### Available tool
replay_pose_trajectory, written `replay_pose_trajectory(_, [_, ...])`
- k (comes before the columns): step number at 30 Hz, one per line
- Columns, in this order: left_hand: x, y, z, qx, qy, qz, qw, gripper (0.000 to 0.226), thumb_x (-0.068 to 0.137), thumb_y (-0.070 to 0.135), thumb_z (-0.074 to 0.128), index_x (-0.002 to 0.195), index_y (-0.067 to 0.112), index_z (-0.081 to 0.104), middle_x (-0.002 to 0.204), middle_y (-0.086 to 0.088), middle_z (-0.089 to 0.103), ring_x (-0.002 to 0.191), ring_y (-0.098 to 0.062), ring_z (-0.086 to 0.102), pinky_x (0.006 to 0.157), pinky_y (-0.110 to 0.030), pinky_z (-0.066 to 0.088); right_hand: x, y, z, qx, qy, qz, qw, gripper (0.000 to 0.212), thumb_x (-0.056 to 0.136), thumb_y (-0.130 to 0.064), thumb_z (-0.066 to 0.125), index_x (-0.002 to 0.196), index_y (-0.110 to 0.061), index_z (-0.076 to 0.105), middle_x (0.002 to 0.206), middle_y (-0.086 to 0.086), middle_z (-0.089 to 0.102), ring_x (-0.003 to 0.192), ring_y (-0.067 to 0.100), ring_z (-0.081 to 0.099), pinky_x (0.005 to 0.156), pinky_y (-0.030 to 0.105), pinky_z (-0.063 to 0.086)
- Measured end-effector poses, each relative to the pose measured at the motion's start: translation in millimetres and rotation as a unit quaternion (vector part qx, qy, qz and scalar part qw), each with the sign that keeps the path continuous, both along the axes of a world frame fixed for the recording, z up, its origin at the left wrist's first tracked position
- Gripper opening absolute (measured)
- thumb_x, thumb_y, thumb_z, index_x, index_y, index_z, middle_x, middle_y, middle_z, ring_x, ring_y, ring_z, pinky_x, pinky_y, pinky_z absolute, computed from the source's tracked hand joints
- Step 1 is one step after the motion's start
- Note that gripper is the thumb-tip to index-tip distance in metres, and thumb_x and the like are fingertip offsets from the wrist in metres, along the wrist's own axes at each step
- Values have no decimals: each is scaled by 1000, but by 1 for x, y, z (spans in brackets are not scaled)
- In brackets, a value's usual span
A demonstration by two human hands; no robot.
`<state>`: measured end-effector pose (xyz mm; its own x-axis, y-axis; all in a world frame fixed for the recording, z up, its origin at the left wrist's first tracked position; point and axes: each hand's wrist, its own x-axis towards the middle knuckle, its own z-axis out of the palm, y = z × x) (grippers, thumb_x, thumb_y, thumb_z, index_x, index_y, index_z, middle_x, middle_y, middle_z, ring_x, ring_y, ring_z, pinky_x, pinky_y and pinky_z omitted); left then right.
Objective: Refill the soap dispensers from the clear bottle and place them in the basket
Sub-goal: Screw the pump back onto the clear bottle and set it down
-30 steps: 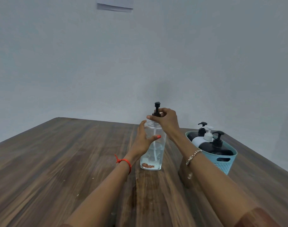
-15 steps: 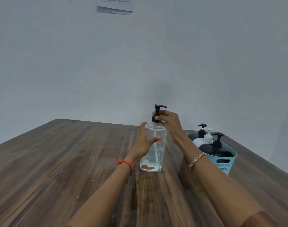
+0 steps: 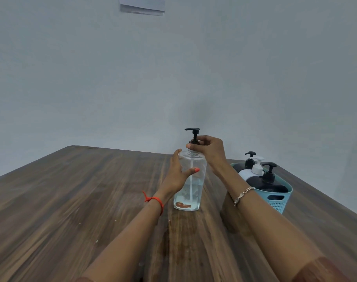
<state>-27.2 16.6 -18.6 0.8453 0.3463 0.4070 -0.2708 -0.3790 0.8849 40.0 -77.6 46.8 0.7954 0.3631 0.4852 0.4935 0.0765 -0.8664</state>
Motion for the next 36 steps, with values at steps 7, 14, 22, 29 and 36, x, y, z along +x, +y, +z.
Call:
replay_pose_trajectory(7, [1,2,0,-3,5,-2,1000,83,84,26,65,145,20,10,149,-6,28,129,-27,41,103,-35,37,0,1,2,-28,6,29,999,26,81,-11,69,106,-2,66,94,7,68,88,18,65,84,22,51])
replay_pose_trajectory(14, [1,2,1,-6,8,1,1000,83,84,26,66,146,20,10,149,-8,28,129,-28,42,105,-38,38,0,-2,2,-18,-1,23,1000,28,81,1,66,108,5,64,97,14,67,68,1,68,73,13,54])
replay_pose_trajectory(22, [2,1,0,7,3,16,1000,81,85,26,64,147,20,11,150,-6,31,132,-26,38,106,-38,35,-17,17,-4,-6,-57,-107,993,16,78,-2,69,92,5,69,90,19,71,79,25,68,80,31,55])
replay_pose_trajectory(29, [-2,-4,0,-8,-11,12,1000,79,88,21,61,148,19,9,150,-7,29,133,-26,36,103,-31,34,-23,26,-6,-8,-60,-168,984,11,76,-6,70,86,-1,72,84,13,71,94,33,62,85,41,51])
replay_pose_trajectory(36, [-8,-1,0,-18,9,-21,1000,76,87,27,62,147,20,14,148,-4,33,135,-25,36,108,-38,34,-22,9,-9,-92,-76,-115,986,36,78,-19,73,110,-8,63,108,9,68,100,20,61,81,21,48])
